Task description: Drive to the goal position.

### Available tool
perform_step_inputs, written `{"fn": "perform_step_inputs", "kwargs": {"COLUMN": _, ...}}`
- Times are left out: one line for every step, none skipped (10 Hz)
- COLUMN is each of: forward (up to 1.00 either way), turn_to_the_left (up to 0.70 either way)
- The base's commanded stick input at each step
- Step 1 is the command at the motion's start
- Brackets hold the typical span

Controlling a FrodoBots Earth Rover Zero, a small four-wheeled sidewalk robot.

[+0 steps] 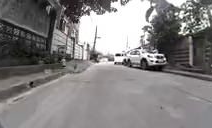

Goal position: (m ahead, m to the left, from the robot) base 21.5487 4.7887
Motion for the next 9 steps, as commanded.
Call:
{"fn": "perform_step_inputs", "kwargs": {"forward": 1.00, "turn_to_the_left": 0.05}}
{"fn": "perform_step_inputs", "kwargs": {"forward": 1.00, "turn_to_the_left": 0.23}}
{"fn": "perform_step_inputs", "kwargs": {"forward": 1.00, "turn_to_the_left": 0.36}}
{"fn": "perform_step_inputs", "kwargs": {"forward": 1.00, "turn_to_the_left": 0.30}}
{"fn": "perform_step_inputs", "kwargs": {"forward": 1.00, "turn_to_the_left": 0.00}}
{"fn": "perform_step_inputs", "kwargs": {"forward": 1.00, "turn_to_the_left": 0.00}}
{"fn": "perform_step_inputs", "kwargs": {"forward": 1.00, "turn_to_the_left": 0.00}}
{"fn": "perform_step_inputs", "kwargs": {"forward": 1.00, "turn_to_the_left": 0.00}}
{"fn": "perform_step_inputs", "kwargs": {"forward": 1.00, "turn_to_the_left": 0.00}}
